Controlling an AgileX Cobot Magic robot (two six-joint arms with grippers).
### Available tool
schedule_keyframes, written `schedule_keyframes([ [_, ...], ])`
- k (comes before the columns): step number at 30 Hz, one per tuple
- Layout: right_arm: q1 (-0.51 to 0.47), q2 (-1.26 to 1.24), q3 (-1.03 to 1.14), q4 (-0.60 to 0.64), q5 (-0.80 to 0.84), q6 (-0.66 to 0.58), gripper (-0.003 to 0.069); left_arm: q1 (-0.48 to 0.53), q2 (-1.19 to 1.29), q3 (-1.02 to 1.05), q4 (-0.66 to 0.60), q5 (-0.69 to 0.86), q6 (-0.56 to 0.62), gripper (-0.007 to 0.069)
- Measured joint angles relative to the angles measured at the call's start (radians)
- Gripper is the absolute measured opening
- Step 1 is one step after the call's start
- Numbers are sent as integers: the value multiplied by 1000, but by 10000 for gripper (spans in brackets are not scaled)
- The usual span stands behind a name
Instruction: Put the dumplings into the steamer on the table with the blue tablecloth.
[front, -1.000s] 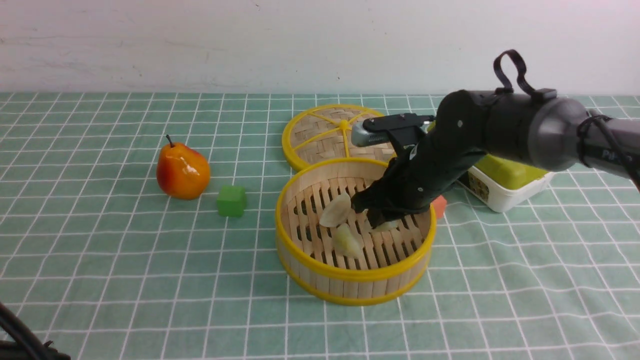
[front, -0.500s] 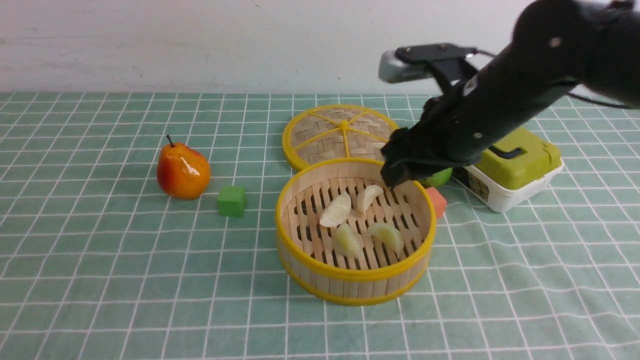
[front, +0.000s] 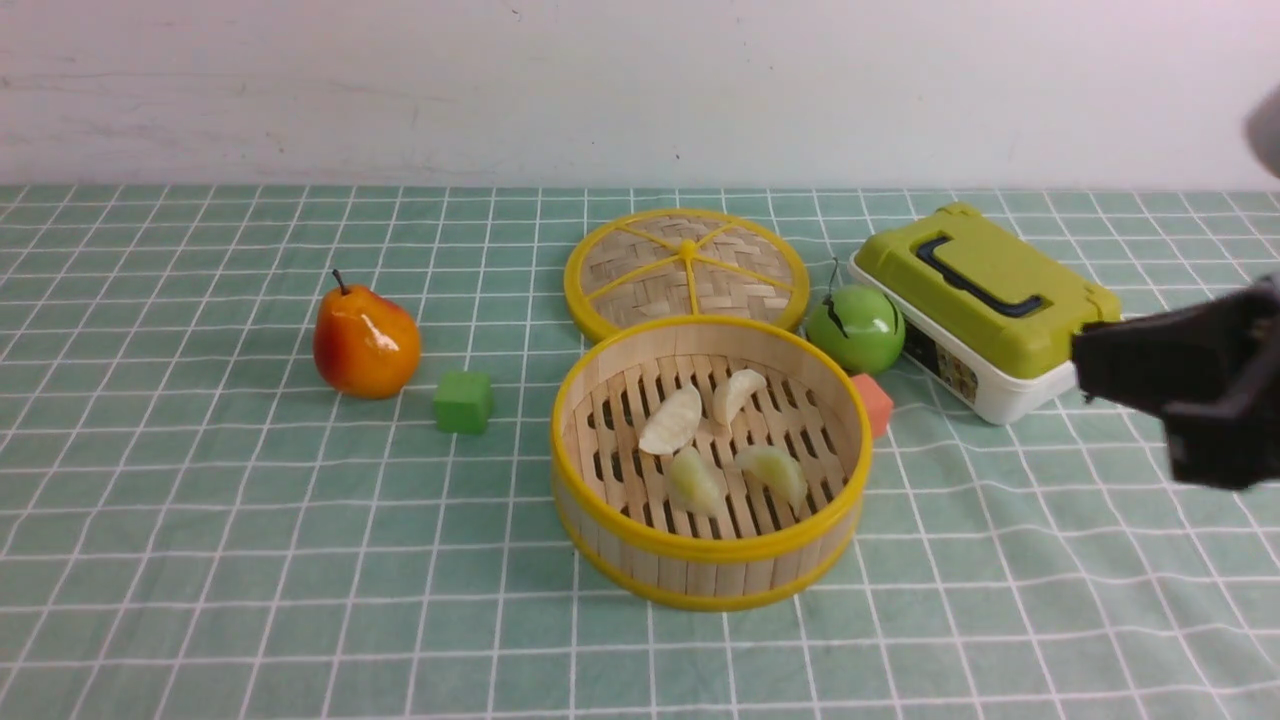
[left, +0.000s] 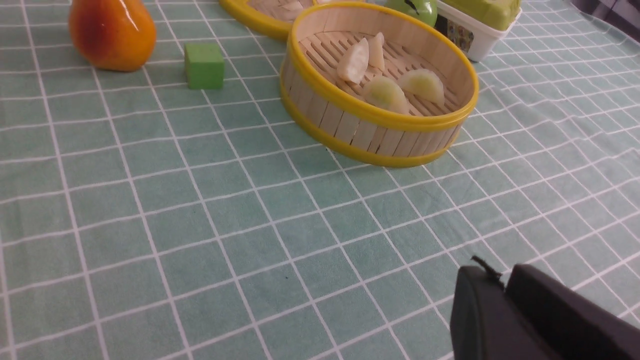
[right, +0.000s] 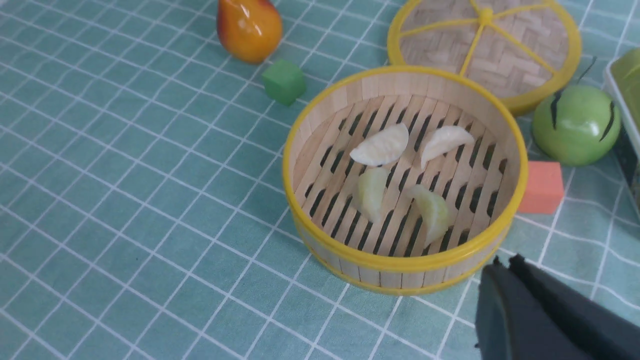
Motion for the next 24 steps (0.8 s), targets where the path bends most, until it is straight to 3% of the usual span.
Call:
schedule_keyframes([
  [9, 0, -351, 183, 0, -77, -1, -19, 0, 0, 0, 2, -1, -2, 78],
  [24, 0, -418, 199, -1, -54, -1, -10, 0, 0, 0, 2, -2, -3, 88],
])
